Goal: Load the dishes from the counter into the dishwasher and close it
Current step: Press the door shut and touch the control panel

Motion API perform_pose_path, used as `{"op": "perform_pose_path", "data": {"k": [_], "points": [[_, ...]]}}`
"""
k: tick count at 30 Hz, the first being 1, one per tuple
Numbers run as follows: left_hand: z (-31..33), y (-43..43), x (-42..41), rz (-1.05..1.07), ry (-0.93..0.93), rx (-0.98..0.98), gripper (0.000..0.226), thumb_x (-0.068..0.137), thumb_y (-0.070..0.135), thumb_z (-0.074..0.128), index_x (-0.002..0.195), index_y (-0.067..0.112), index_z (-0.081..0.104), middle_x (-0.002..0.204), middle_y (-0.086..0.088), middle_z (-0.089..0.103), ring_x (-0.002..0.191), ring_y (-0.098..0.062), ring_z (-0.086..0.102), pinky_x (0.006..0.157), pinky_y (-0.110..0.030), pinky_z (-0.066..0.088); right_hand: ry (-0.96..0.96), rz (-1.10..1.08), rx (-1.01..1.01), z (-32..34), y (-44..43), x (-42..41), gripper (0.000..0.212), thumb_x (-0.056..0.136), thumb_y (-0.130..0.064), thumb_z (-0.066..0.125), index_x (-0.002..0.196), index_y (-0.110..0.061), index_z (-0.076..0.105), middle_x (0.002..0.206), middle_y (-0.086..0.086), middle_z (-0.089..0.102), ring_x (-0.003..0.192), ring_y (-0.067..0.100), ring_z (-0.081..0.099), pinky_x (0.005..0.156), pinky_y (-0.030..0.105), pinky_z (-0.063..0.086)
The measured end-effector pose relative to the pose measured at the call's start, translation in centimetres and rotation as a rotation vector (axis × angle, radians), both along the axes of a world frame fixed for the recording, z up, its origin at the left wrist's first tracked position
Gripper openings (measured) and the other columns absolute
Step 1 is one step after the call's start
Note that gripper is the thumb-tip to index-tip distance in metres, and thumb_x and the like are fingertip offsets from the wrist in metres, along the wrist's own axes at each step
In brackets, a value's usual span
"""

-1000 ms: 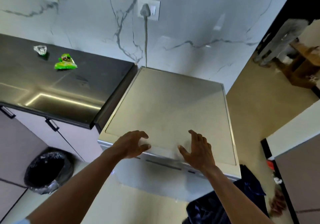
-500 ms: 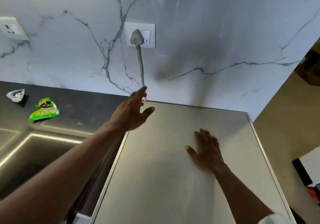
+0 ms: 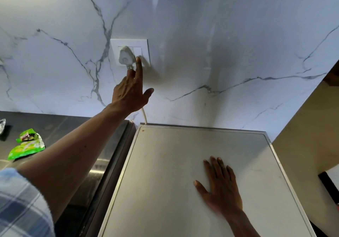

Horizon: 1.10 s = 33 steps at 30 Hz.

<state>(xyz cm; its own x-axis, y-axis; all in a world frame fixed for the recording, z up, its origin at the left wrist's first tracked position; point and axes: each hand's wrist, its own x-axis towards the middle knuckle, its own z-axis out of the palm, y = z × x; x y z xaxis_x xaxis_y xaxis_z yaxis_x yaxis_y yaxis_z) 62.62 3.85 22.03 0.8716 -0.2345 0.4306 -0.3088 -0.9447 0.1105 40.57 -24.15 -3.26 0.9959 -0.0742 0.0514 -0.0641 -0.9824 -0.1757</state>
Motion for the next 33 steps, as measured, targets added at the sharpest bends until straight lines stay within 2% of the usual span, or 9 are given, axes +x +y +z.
{"op": "perform_pose_path", "data": {"k": [2,7,12,16,20,24,26,29,33], "points": [[0.0,-0.1,1.0,0.021,0.014,0.043,0.109,0.099,0.054,0.061,0.164,0.016,-0.017,0.160,-0.029,0.033,0.116,-0.047,0.063,0.085,-0.054,0.055,-0.004,0.001,0.008,0.2,0.1,0.0,0.087,0.090,-0.081,0.016,0.162,-0.032,0.015,0.171,-0.008,0.001,0.157,0.014,-0.008,0.126,0.041,-0.003],[-1.3,-0.8,2.7,0.033,0.026,0.061,0.117,0.098,0.048,0.066,0.160,0.014,-0.027,0.136,-0.024,0.058,0.094,-0.040,0.069,0.078,-0.051,0.059,0.001,-0.006,0.013,0.3,0.0,0.2,0.087,0.089,-0.081,0.018,0.162,-0.033,0.015,0.171,-0.009,0.002,0.157,0.013,-0.009,0.126,0.041,-0.002],[-2.1,-0.4,2.4,0.025,0.028,-0.086,0.117,0.095,0.044,0.070,0.161,0.030,-0.026,0.132,-0.019,0.062,0.093,-0.039,0.070,0.078,-0.050,0.059,0.016,-0.014,0.003,0.3,-0.1,0.2,0.086,0.090,-0.081,0.018,0.162,-0.036,0.010,0.171,-0.011,-0.002,0.156,0.012,-0.014,0.126,0.040,-0.004],[-3.8,0.3,-0.8,-0.107,0.069,-0.259,0.112,0.094,0.039,0.072,0.164,0.033,-0.015,0.146,-0.009,0.054,0.090,-0.019,0.069,0.084,-0.052,0.060,-0.004,-0.022,0.047,0.6,0.1,0.4,0.084,0.089,-0.081,0.021,0.161,-0.037,0.014,0.170,-0.012,0.002,0.157,0.012,-0.010,0.126,0.041,-0.002],[-6.1,1.4,-7.7,-0.181,0.140,-0.360,0.106,0.092,0.037,0.075,0.166,0.033,-0.002,0.149,-0.005,0.051,0.098,-0.008,0.062,0.083,-0.043,0.056,0.031,-0.028,0.083,0.9,0.3,0.4,0.084,0.089,-0.079,0.025,0.160,-0.035,0.020,0.170,-0.010,0.008,0.157,0.013,-0.006,0.127,0.041,-0.001],[-8.1,3.8,-17.0,-0.185,0.193,-0.358,0.097,0.091,0.041,0.075,0.165,0.036,0.012,0.153,0.002,0.046,0.109,0.005,0.045,0.089,-0.035,0.047,-0.102,0.035,0.097,2.7,0.7,-1.3,0.065,0.097,-0.054,0.044,0.152,-0.020,0.040,0.153,0.002,0.044,0.145,0.025,0.038,0.121,0.040,0.024],[-8.9,5.2,-21.9,-0.175,0.202,-0.360,0.088,0.090,0.041,0.075,0.161,0.040,0.022,0.146,0.011,0.046,0.104,0.014,0.045,0.082,-0.021,0.046,-0.176,0.058,0.103,3.5,1.4,-2.9,0.055,0.098,-0.042,0.049,0.147,-0.018,0.047,0.145,0.003,0.051,0.137,0.026,0.046,0.116,0.040,0.030],[-10.0,7.1,-29.8,-0.121,0.243,-0.401,0.071,0.091,0.035,0.076,0.153,0.036,0.041,0.134,0.022,0.046,0.106,0.025,0.050,0.066,-0.002,0.043,-0.185,0.042,0.251,4.3,4.4,-8.2,0.050,0.097,-0.039,0.053,0.143,-0.020,0.050,0.147,0.002,0.049,0.140,0.023,0.043,0.116,0.039,0.031],[-13.3,8.7,-40.5,-0.027,0.312,-0.578,0.052,0.093,0.025,0.075,0.141,0.029,0.057,0.137,0.010,0.058,0.109,0.006,0.062,0.072,-0.019,0.057,-0.153,0.163,0.362,3.6,9.2,-17.9,0.053,0.096,-0.050,0.044,0.141,-0.023,0.050,0.148,0.002,0.048,0.141,0.022,0.040,0.115,0.039,0.032]]}}
